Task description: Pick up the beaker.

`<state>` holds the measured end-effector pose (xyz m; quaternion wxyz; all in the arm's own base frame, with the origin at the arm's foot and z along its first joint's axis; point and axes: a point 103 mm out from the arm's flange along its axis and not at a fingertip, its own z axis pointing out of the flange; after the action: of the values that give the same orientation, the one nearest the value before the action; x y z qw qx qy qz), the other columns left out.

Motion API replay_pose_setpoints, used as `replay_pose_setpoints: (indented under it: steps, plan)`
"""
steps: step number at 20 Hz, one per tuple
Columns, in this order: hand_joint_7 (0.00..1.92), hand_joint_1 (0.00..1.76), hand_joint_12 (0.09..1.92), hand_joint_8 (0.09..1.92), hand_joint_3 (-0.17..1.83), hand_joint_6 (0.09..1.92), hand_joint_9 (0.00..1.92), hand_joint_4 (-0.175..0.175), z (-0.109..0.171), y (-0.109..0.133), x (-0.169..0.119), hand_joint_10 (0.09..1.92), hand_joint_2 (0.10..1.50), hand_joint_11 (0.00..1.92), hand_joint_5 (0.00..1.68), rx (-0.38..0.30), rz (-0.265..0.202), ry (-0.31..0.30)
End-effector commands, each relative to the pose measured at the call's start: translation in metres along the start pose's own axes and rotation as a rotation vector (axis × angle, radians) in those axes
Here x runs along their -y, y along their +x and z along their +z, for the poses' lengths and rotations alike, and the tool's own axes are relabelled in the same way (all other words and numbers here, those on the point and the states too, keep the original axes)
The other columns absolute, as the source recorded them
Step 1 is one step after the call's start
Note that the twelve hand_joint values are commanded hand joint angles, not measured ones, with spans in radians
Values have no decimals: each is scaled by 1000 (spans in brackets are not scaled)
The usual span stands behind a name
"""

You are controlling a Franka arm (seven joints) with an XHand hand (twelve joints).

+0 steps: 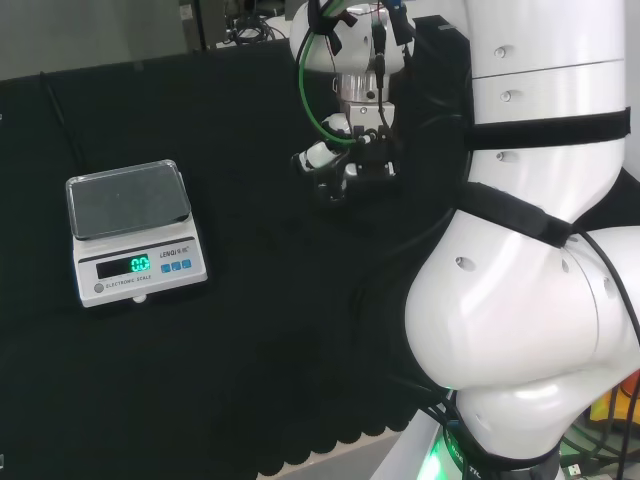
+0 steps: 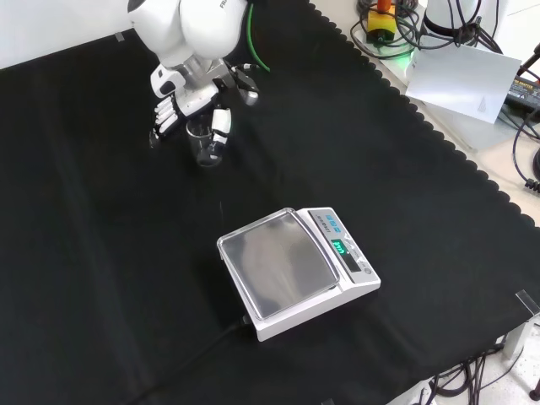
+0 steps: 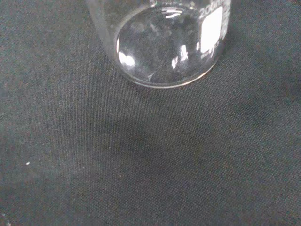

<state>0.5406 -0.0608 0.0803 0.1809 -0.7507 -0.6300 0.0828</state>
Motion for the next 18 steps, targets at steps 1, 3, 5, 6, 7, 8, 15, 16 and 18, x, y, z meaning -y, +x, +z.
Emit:
replay_pose_setpoints:
  steps: [1,3,5,6,7,8,15,16,18]
  plan:
    - [148,582,1445,714,236,87,431,4,-2,2,2,807,752,211,279,11,-6,-10]
    - [234,695,1352,748,275,87,649,3,-5,3,3,757,741,467,358,21,-9,-10]
    - [329,831,1189,783,400,87,902,-12,-8,3,5,687,697,808,427,31,-11,-10]
    - [380,899,1086,810,468,101,1017,-23,-9,3,5,665,672,984,466,35,-11,-10]
    - [425,956,989,837,529,134,1112,-35,-11,3,6,646,650,1133,499,38,-11,-10]
    - [461,1003,905,861,587,190,1191,-45,-12,4,6,628,628,1254,522,40,-12,-10]
    - [633,1243,659,1057,806,1096,1233,-146,-10,-2,6,850,576,1533,585,26,-13,-20]
    - [659,1214,672,1129,728,1130,1221,-160,-10,0,6,906,671,1509,724,26,-12,-25]
    - [706,1173,716,1272,584,1143,1202,-172,-12,4,5,1007,813,1458,888,27,-13,-36]
